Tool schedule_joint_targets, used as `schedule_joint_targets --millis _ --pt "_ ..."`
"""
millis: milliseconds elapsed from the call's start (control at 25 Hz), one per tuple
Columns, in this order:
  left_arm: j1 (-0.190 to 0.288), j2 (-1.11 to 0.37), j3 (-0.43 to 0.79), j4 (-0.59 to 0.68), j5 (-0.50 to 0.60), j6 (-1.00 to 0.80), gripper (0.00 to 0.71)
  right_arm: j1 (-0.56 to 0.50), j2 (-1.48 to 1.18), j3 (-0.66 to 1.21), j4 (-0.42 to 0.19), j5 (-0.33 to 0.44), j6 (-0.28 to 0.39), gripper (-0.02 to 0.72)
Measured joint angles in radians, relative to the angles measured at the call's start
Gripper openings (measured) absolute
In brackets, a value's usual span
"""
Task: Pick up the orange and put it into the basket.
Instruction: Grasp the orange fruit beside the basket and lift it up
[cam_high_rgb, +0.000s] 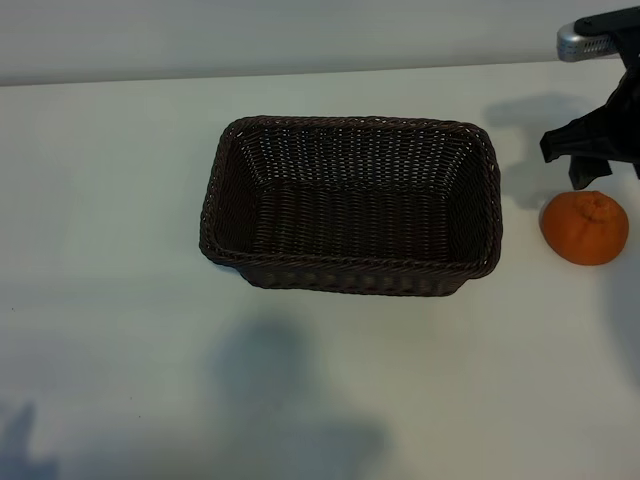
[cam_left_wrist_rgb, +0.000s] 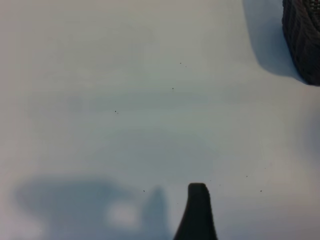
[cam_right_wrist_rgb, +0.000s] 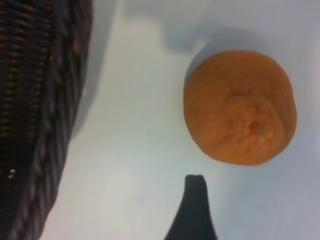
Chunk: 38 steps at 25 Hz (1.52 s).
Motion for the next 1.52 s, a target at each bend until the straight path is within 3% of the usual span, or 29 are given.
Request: schedule_joint_targets --millis 720,1000,1160,1400,1520 --pt "0.0 0.0 0.0 0.0 0.0 0.001 0.595 -0.048 0.202 -0.002 -0.007 -0.095 0.04 0.581" --pt "0.0 0.0 0.0 0.0 0.0 0.001 0.594 -0.076 0.24 -0.002 0.054 -0.099 -0.004 0.569" --pt "0.0 0.0 0.0 0.0 0.0 0.001 0.594 -0.076 0.242 -0.002 0.081 -0.1 -0.022 0.469" --pt "0.0 0.0 0.0 0.0 0.0 0.001 0.594 -0.076 0.243 -0.002 0.066 -0.099 -0.028 0.132" --pt "0.0 0.0 0.0 0.0 0.0 0.001 0.594 -0.076 0.243 -0.002 0.062 -0.1 -0.028 0.087"
